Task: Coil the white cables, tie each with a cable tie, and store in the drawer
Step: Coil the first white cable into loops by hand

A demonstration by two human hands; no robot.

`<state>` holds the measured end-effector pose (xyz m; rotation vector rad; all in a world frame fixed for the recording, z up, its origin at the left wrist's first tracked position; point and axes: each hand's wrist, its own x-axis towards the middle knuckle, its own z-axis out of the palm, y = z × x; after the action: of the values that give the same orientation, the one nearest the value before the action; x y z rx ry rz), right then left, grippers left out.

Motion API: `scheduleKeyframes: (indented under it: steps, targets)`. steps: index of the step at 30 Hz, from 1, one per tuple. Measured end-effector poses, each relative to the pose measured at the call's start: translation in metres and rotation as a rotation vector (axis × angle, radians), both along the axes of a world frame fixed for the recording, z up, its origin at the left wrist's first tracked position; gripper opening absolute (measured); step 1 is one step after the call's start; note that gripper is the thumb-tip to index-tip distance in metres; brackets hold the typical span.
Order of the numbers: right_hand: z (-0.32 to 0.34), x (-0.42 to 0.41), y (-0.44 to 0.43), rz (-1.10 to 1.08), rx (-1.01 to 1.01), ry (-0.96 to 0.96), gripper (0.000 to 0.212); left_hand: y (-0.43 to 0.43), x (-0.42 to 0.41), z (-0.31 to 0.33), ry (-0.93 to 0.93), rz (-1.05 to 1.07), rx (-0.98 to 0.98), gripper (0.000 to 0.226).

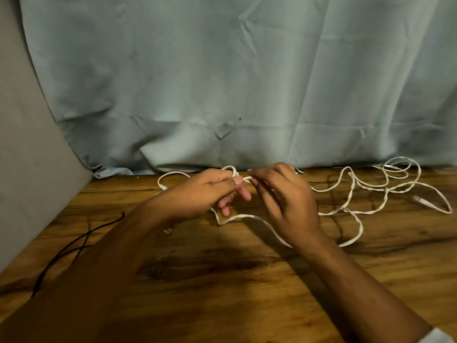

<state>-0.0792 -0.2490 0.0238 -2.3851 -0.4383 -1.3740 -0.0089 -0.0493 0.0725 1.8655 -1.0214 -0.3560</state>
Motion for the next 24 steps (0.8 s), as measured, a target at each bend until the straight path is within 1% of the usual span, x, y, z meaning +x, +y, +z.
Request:
scheduleKeyframes:
  steps: [3, 5, 7, 10, 12, 14, 16, 18, 20, 24]
  targets:
    - [0.01, 0.007, 0.005, 0.069, 0.113, -0.019, 0.024, 0.001, -0.004, 0.007, 0.176, -0.044, -0.136, 0.038]
    - [0.018, 0.014, 0.012, 0.105, 0.171, -0.02, 0.026, 0.003, -0.009, 0.013, 0.334, -0.082, -0.261, 0.034]
    - [0.023, 0.022, 0.021, 0.123, 0.238, -0.008, 0.03, 0.003, -0.014, 0.02, 0.523, -0.178, -0.397, 0.028]
    - [0.023, 0.037, 0.034, 0.205, 0.402, 0.031, 0.032, -0.002, -0.015, 0.031, 0.804, -0.348, -0.596, 0.028]
    - [0.017, 0.042, 0.04, 0.257, 0.49, 0.057, 0.035, -0.007, -0.014, 0.039, 0.913, -0.425, -0.729, 0.026]
    - [0.005, 0.042, 0.042, 0.211, 0.519, 0.103, 0.033, -0.014, -0.015, 0.045, 0.959, -0.389, -0.85, 0.023]
    - [-0.006, 0.039, 0.04, 0.118, 0.46, 0.16, 0.025, -0.019, -0.015, 0.047, 0.954, -0.315, -0.928, 0.023]
    - [-0.012, 0.035, 0.037, 0.062, 0.393, 0.199, 0.019, -0.023, -0.013, 0.043, 0.934, -0.262, -0.931, 0.026]
    - [-0.012, 0.034, 0.035, 0.004, 0.337, 0.236, 0.019, -0.023, -0.007, 0.038, 0.926, -0.2, -0.911, 0.028]
    - [-0.012, 0.03, 0.037, -0.1, 0.129, 0.294, 0.014, -0.023, 0.004, 0.032, 0.893, -0.029, -0.928, 0.03]
